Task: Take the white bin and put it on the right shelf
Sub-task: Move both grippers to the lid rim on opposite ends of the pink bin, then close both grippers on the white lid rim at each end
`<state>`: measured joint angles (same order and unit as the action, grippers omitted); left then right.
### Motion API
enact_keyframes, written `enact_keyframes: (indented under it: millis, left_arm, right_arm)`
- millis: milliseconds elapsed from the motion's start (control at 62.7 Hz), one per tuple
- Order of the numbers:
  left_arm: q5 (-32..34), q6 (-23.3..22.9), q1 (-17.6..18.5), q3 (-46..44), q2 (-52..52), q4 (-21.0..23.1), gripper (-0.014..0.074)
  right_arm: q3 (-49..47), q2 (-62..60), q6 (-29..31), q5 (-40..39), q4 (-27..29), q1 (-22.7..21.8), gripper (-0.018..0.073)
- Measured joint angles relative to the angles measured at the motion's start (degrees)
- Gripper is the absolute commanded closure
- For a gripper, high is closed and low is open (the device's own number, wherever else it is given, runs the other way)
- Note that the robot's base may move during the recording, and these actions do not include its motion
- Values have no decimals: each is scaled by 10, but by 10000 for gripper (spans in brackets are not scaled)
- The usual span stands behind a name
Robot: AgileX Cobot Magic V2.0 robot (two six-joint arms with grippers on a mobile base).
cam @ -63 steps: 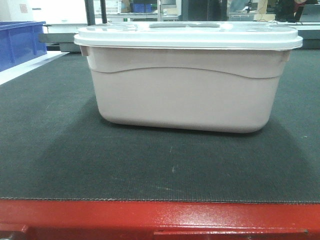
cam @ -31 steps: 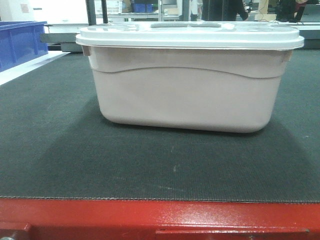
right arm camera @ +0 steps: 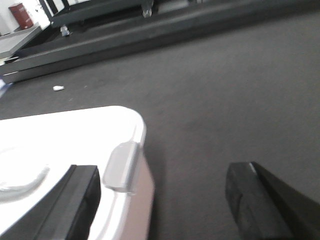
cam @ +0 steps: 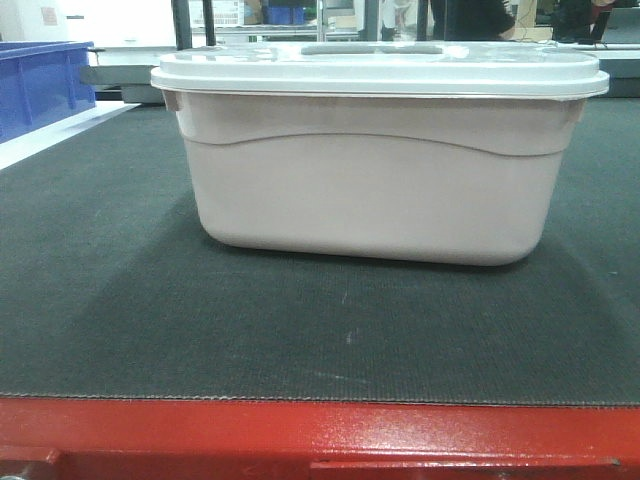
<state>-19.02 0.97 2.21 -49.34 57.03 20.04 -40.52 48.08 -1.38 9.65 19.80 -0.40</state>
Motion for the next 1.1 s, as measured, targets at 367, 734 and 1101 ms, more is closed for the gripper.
enact_keyframes:
  millis: [367,734,1101]
  left_arm:
    - [-200,272,-4,-210,193,348,165]
    - [-415,423,-79,-306,363,577,167]
    - [-473,507,-88,-308,478,669,170]
  right_arm:
    - [-146,103,-1,176,196,0,-56]
    - [-221,178,138,366,389,-89,-56]
    - [-226,288,322,499,547,-239,-56]
